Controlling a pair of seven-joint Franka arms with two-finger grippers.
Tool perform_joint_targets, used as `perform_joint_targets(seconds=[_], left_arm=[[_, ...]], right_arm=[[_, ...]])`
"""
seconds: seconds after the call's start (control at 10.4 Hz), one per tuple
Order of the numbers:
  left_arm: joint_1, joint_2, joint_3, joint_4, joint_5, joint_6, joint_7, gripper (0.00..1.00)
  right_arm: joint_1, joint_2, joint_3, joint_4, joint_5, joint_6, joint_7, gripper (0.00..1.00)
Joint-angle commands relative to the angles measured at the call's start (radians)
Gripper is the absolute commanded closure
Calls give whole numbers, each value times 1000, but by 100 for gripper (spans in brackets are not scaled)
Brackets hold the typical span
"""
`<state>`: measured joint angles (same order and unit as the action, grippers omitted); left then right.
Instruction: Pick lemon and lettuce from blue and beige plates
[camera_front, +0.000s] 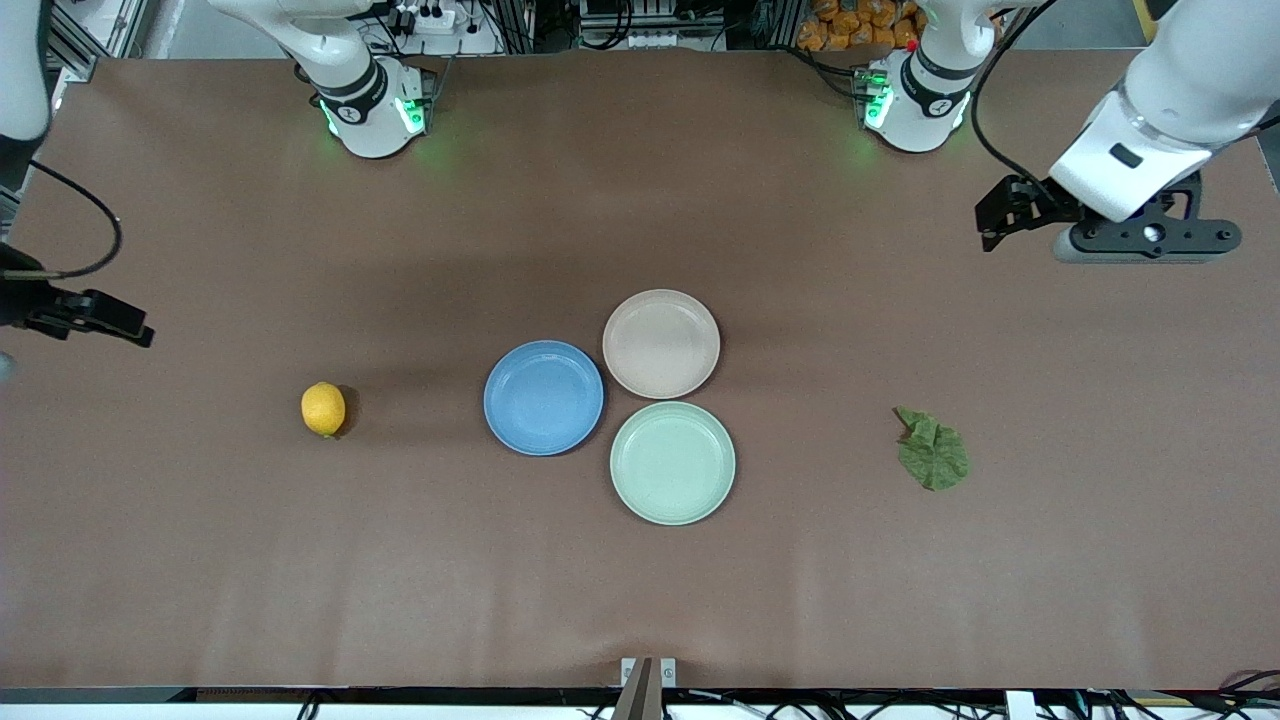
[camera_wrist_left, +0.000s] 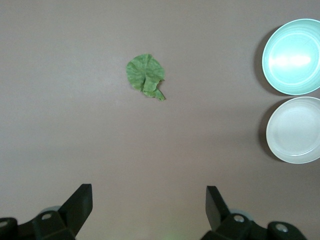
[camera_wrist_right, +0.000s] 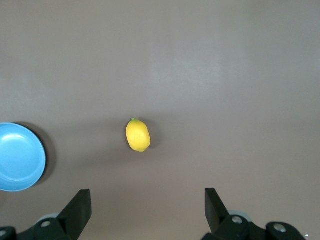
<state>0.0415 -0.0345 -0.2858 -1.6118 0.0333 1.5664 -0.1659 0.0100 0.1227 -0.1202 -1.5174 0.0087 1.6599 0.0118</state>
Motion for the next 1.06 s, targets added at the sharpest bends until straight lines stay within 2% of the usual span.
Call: perform_joint_targets(seconds=[0.0, 0.19, 0.29, 0.48, 0.96], left_arm=[[-14, 1, 32, 29, -32, -23, 32, 0], [-90, 1, 143, 36, -36, -22, 31, 0], [-92, 2, 155, 46, -62, -20, 32, 0], [-88, 4, 158, 47, -72, -17, 35, 0], [-81, 4, 158, 70, -33, -19, 88, 0]], right_arm=[[25, -26, -32, 58, 20, -53, 7, 0], [25, -26, -38, 92, 19, -94, 10, 0], [24, -26, -33, 98, 19, -94, 11, 0], [24, -23, -12, 98, 5, -82, 8, 0], [24, -17, -16, 100, 2, -77, 2, 0]])
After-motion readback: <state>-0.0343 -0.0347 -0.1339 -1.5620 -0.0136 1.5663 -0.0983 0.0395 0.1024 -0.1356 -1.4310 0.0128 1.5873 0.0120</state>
